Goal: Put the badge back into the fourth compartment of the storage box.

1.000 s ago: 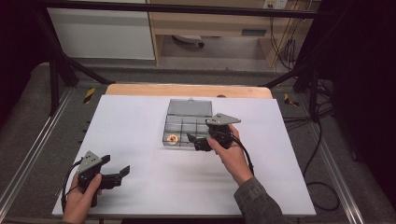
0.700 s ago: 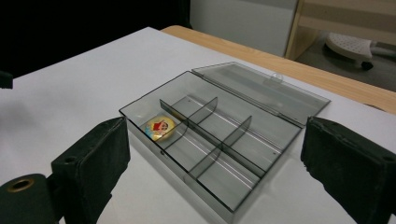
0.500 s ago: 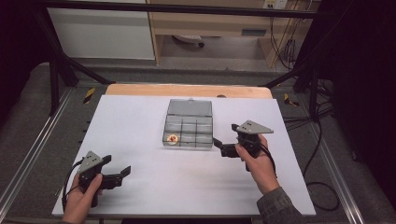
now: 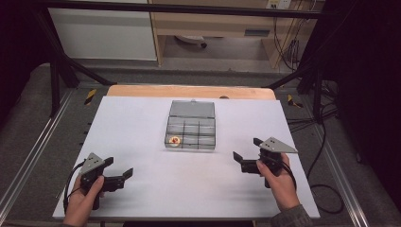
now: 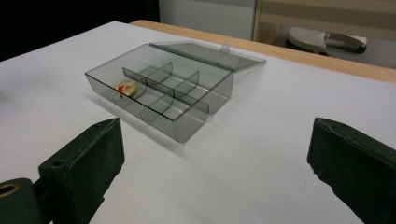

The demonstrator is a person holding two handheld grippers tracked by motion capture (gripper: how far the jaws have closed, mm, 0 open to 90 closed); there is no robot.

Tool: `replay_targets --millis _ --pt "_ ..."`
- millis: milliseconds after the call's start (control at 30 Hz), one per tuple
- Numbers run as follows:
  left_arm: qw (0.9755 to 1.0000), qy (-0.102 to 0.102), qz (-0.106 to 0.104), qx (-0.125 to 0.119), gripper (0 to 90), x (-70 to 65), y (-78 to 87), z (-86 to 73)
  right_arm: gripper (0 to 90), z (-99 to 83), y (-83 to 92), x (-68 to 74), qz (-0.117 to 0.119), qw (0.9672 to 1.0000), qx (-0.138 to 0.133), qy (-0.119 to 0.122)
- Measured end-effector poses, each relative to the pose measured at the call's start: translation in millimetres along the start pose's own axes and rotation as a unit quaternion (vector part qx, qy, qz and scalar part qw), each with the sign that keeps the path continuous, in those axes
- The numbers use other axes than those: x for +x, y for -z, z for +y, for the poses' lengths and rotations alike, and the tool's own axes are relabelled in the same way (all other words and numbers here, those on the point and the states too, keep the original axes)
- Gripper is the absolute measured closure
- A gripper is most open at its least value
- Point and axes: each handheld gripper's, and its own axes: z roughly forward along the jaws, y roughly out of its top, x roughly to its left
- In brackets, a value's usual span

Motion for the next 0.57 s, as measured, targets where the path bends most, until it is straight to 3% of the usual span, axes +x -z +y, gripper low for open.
replay_targets --millis 133,367,467,567 --pt "1.0 0.002 0.001 0.004 7.8 0.9 -1.0 -0.7 3.7 -16.3 7.8 -5.6 -0.008 0.9999 0.007 -0.01" --pt "1.0 0.005 0.003 0.006 8.1 2.3 -0.6 -1.9 4.8 -44.6 8.3 -11.9 -0.016 0.9981 0.031 -0.05" --pt "1.0 0.001 0.001 0.004 8.0 1.0 0.9 -1.6 4.8 -50.6 4.1 -12.6 -0.028 0.9966 0.061 -0.047" --pt "1.0 -0.001 0.001 0.003 8.0 0.0 1.4 -1.0 3.8 -56.7 -4.0 -13.8 -0.049 0.9924 0.099 -0.054"
